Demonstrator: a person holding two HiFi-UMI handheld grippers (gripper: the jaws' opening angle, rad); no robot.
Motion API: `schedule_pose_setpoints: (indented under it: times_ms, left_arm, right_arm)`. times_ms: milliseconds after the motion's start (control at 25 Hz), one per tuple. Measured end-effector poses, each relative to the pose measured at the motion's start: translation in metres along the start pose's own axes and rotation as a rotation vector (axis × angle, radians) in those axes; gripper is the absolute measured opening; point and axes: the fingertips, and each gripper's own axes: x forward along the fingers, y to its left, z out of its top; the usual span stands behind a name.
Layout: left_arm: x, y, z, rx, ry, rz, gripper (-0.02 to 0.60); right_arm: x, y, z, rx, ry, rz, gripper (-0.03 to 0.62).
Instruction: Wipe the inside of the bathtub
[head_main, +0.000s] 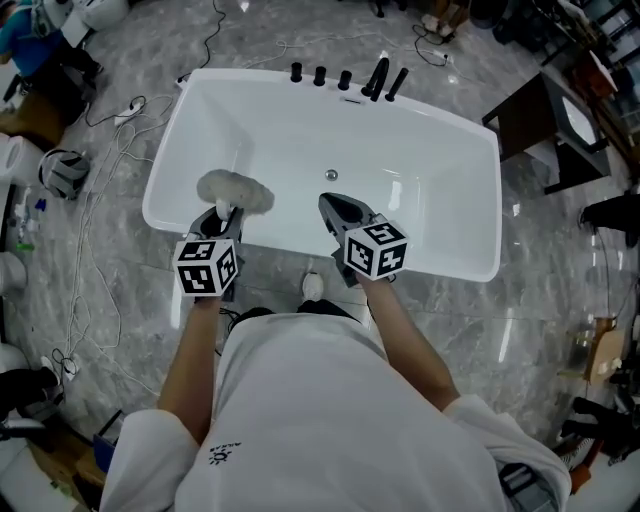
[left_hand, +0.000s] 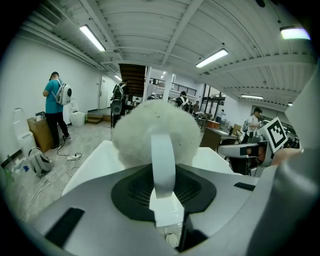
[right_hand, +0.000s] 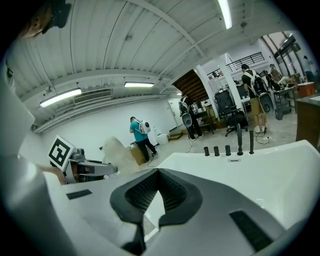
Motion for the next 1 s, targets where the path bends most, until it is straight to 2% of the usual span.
schedule_pose_setpoints:
  times_ms: [240,520,720,1000]
  left_arm:
    - [0.026,-0.001,0.008,-0.009,0.012,0.035,0.098]
    - [0.046,0.026,0.009,-0.033,0.046,0.061,0.098]
    - [0.081,0.067,0.015,-0.025,0.089,0.070,0.098]
    - [0.157,0.147,0.031,-0.025,0.106,0.064,0.098]
  right_arm:
    - [0.011,-0.026,0.000,0.013,0.043,0.028,0.020]
    - [0.036,-0.037,-0.004,0.036,0.095,0.039,0.020]
    - [0.070,-0.039,0.003,0.016,0.132,0.037,0.020]
    - [0.142,-0.059,0.005,0.070,0.129,-0.009,0.020]
